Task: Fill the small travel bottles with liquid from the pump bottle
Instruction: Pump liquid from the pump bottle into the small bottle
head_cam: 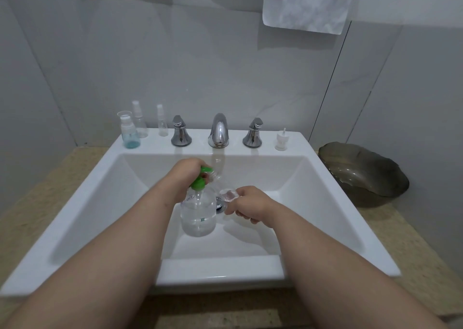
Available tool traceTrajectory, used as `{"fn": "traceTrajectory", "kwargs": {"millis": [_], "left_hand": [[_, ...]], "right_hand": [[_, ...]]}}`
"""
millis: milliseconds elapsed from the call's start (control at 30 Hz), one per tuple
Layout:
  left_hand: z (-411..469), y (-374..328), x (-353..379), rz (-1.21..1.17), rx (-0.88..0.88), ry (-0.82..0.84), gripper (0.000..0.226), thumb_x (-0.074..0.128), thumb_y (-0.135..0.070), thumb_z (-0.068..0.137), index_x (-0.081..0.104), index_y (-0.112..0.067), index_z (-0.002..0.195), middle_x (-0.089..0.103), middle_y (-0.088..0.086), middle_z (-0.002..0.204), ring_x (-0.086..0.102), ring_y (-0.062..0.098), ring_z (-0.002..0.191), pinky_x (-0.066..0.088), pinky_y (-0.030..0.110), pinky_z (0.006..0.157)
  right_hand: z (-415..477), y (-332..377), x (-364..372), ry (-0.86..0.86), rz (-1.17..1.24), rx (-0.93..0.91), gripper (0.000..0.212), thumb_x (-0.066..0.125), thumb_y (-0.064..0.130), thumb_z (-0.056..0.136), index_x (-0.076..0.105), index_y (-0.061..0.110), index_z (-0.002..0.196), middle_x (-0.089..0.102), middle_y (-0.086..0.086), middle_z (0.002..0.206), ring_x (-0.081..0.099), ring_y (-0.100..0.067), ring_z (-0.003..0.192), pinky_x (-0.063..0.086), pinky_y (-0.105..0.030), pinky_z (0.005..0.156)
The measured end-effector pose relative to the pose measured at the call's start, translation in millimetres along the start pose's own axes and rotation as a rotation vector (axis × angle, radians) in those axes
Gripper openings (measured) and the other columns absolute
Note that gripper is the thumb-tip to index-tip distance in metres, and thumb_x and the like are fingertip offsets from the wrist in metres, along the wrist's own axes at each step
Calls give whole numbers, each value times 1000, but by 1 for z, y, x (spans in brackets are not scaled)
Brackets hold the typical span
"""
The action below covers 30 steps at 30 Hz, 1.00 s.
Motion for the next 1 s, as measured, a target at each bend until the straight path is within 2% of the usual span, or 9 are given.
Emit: {"fn": "traceTrajectory", "kwargs": {"millis": [100,167,333,533,667,767,900,1000], "left_hand": [[-3,-2,1,83,33,6,29,49,-3,97,73,-6,82,63,18,81,56,26,80,38,29,60],[-6,-4,3,103,43,6,32,49,-4,98,74,-10,80,62,15,75,55,26,80,37,28,60],[-12,-8,7,107,54,17,26,49,-6,102,74,-9,96,58,11,73,53,20,60,39,24,56],[-10,-10,5,163,70,-1,47,27,1,102,71,-12,111,63,11,83,53,15,58,42,20,51],[-7,-10,4,252,98,-3,55,23,6,99,72,-17,108,60,10,86,52,16,58,41,19,47],[-5,-10,3,285,99,4,60,22,7,98,74,-21,102,60,12,91,52,16,59,41,22,51],[-5,-7,2,236,109,-11,53,28,8,98,75,-16,105,61,11,85,53,17,58,42,23,51],[-3,-2,1,136,112,-36,32,46,3,98,75,-10,100,63,12,82,55,19,60,43,24,53]], "right_hand": [[0,-1,0,3,-3,0,16,73,16,74,62,19,86,47,-1,68,35,-17,56,25,-24,48],[0,-1,1,2,0,3,17,73,16,74,63,20,88,47,-1,68,35,-17,56,25,-24,48],[-1,0,1,7,4,5,17,72,15,75,63,19,88,47,-1,68,35,-17,56,25,-24,48],[-2,1,1,8,-7,6,15,73,15,75,62,19,84,47,-1,68,35,-18,56,25,-25,49],[-3,0,1,11,-23,16,15,73,13,76,62,18,83,48,-2,67,36,-18,56,25,-25,49],[-2,-1,2,11,-20,16,15,73,13,76,63,18,86,47,-1,66,35,-17,56,25,-24,49],[-2,-1,2,10,-22,15,16,73,14,75,63,19,87,47,-1,66,35,-17,55,25,-24,49],[-1,-1,1,7,-20,10,16,73,15,75,62,19,85,47,-1,66,35,-17,56,25,-25,49]]}}
Point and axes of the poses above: each hand's wrist, its own z-axis towards the middle knuckle, its own x-axis out of the palm, y = z × x, the point moved 5 cm from there along z, towards the middle knuckle
